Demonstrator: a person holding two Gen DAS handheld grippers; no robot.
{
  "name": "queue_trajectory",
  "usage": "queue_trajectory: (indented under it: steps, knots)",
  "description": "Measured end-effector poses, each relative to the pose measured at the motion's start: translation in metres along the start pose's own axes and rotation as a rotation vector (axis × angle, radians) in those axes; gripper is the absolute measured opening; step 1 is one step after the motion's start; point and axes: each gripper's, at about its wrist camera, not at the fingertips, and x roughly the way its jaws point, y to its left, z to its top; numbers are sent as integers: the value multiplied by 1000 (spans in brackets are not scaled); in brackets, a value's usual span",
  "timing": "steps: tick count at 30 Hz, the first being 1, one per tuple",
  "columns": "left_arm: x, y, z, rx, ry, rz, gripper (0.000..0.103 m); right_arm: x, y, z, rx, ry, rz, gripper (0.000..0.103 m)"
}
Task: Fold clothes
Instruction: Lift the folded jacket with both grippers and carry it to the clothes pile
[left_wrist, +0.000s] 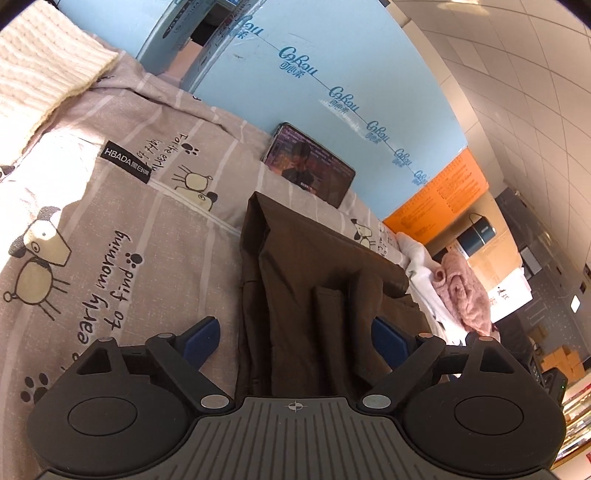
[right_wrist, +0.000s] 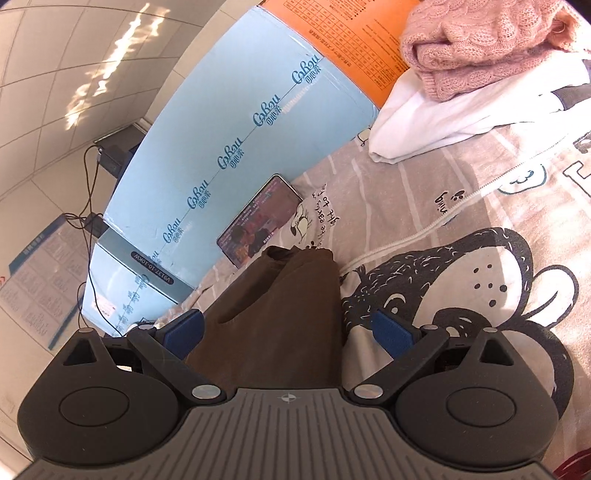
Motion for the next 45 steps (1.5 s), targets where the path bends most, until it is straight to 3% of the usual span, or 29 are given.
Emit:
queue_trajectory:
  steps: [5,7,10,19,20,22,24,27,29,34,38,43,45]
  knots:
    - [4,1,-1,-1,7,-31,93,8,8,-4,-66,78,24,100]
    - [8,0,-2,-12,20,-70,95,11,11,-7,-81,136,74,100]
    - [16,-3,-3,-24,37,-124,96,16,19,-12,-136,187,74,101]
    - [33,-29,-15,59,55,-163,100,16,23,-16,-105,259,224,99]
    - [33,-31,-16,75,48,-146,99,16,25,-17,-110,263,225,97]
    - [32,-36,-19,100,33,-103,90,17,25,-17,-111,255,190,82]
    - [31,-42,-23,131,26,-76,83,17,21,-16,-95,242,153,51]
    - [28,-54,-32,181,23,-67,82,14,13,-14,-58,212,131,35]
    - [24,-64,-41,212,19,-74,80,7,11,-13,-44,187,138,31]
    - [20,-82,-58,233,15,-88,51,-27,6,-15,-24,131,133,26]
    - [26,-109,-68,318,51,-109,47,-59,-2,-14,3,75,123,23]
    - [33,-145,-77,424,64,-189,34,-100,-7,-6,-7,-15,116,21]
    - [38,-160,-76,464,62,-213,33,-112,-6,1,-21,-48,106,20]
